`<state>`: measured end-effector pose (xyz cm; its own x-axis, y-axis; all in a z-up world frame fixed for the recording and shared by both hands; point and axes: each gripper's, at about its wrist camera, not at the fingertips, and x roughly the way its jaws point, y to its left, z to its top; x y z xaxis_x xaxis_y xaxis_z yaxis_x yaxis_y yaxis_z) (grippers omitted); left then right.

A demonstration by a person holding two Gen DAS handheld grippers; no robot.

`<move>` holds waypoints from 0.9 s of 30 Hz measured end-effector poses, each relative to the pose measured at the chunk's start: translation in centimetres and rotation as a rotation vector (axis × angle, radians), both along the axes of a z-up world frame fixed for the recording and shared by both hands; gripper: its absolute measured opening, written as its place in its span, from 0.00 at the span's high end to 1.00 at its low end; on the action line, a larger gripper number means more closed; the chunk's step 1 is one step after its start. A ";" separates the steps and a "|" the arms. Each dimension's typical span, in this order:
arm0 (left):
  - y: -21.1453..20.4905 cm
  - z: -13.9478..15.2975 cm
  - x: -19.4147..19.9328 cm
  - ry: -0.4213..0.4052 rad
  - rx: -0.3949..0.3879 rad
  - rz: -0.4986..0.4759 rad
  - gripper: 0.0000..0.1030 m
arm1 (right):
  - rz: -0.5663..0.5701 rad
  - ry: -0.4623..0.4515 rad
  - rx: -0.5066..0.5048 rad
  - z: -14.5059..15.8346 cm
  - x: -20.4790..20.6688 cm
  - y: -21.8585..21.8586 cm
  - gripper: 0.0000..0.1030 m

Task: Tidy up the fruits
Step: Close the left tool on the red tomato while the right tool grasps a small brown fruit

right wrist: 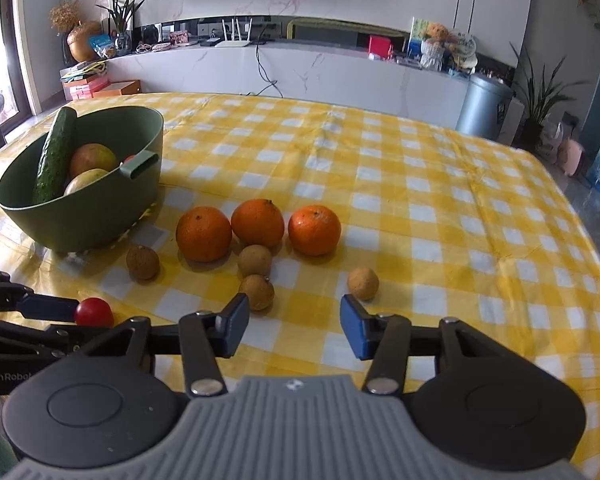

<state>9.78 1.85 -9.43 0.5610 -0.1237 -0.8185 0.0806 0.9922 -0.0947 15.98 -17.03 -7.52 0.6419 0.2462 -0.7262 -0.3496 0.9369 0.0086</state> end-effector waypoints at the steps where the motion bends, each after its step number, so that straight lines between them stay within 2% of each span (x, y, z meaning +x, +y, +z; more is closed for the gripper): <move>1: 0.0 0.0 0.1 0.001 0.002 0.003 0.64 | -0.004 0.014 0.013 -0.1 0.2 -0.1 0.54; 4: 0.0 -0.1 0.3 0.004 -0.007 0.004 0.70 | -0.006 0.045 0.044 -0.4 0.7 -0.1 0.55; 8: -0.1 -0.2 0.4 0.003 -0.006 -0.008 0.71 | 0.000 0.081 0.090 -0.8 1.3 0.1 0.55; 11: 0.0 -0.1 0.4 -0.003 -0.013 -0.005 0.71 | -0.013 0.114 0.130 -1.3 2.1 0.1 0.61; 14: 0.1 0.1 0.5 -0.029 -0.025 0.005 0.71 | -0.029 0.133 0.157 -1.6 2.7 0.2 0.61; 19: 0.2 0.3 1.3 -0.061 -0.040 0.021 0.71 | -0.024 0.144 0.160 -2.0 3.2 0.9 0.62; 27: 0.4 0.0 1.8 -0.055 -0.067 0.033 0.71 | -0.035 0.178 0.173 -2.7 4.1 1.1 0.68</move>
